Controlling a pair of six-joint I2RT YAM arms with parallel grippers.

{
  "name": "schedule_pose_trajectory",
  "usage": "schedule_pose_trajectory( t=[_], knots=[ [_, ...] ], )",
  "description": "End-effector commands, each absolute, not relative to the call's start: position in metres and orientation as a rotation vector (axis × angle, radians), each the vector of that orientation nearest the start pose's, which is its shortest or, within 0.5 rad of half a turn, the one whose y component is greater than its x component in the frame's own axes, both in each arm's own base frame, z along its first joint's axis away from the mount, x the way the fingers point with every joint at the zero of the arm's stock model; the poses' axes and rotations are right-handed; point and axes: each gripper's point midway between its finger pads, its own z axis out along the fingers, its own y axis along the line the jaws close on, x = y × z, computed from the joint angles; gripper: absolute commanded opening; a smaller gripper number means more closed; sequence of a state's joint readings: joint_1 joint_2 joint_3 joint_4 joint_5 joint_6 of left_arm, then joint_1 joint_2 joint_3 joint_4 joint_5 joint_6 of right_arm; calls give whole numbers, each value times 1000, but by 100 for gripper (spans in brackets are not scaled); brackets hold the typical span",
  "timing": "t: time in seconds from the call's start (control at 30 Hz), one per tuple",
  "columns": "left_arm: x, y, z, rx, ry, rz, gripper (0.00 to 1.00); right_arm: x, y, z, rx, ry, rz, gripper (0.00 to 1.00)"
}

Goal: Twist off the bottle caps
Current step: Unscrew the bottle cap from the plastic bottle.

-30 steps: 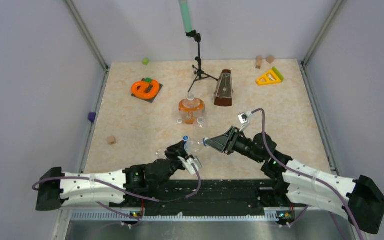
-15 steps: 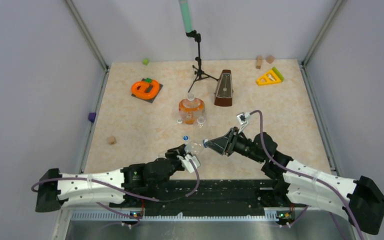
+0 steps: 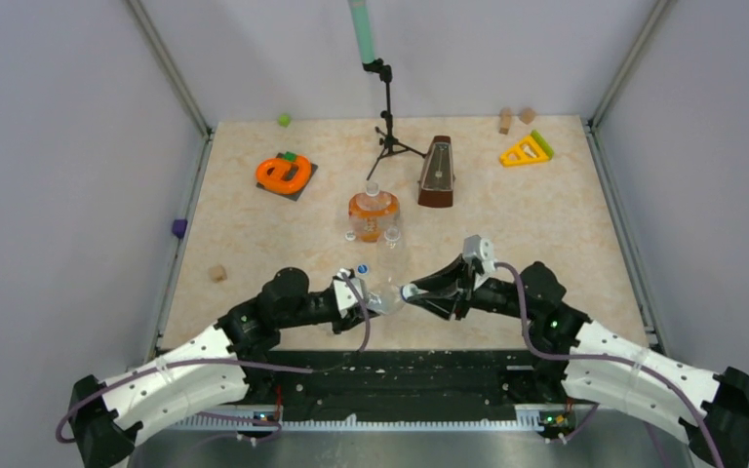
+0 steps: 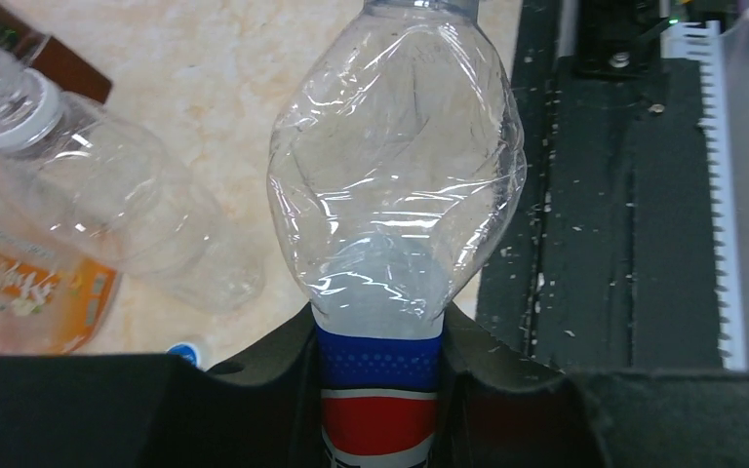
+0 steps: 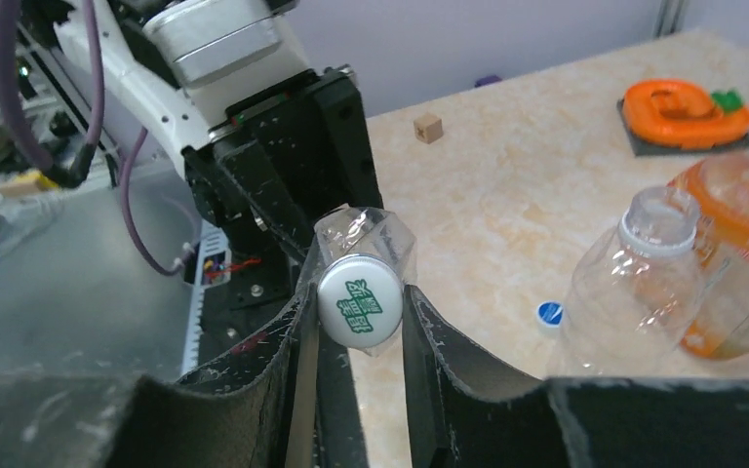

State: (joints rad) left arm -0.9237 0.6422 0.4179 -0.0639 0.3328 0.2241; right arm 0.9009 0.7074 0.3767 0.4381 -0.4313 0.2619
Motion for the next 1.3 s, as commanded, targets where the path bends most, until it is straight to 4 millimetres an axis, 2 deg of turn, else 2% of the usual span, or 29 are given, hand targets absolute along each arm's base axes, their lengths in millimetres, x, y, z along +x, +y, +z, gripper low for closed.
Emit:
schedule_pose_trajectory(
  t=[0.0, 0.27, 0.37, 0.5, 0.63, 0.7, 0.83, 0.9, 1.07, 1.27],
  knots=[
    [109, -269, 189, 1276, 1456, -1010, 0, 105, 283, 273, -1122, 1012, 1062, 0],
    [96, -270, 207, 1306, 1403, -1094, 0, 88, 280, 256, -1497, 700, 831, 0],
    [95, -270, 209, 1308, 1389, -1103, 0, 93, 281, 255, -1519, 648, 763, 0],
    [99, -269, 205, 1301, 1399, -1076, 0, 105, 284, 254, -1513, 667, 705, 0],
    [121, -263, 200, 1223, 1436, -949, 0, 116, 286, 255, -1437, 736, 712, 1],
    [126, -261, 200, 1207, 1428, -914, 0, 120, 286, 254, -1394, 760, 716, 9],
    [130, -260, 195, 1209, 1420, -883, 0, 129, 284, 254, -1288, 809, 725, 39],
    [132, -261, 195, 1224, 1416, -871, 0, 131, 283, 258, -1247, 801, 717, 49],
    [137, -259, 188, 1257, 1476, -824, 0, 139, 278, 268, -1177, 819, 690, 55],
    [155, -249, 188, 1169, 1502, -715, 0, 140, 271, 267, -1108, 871, 722, 58]
  ],
)
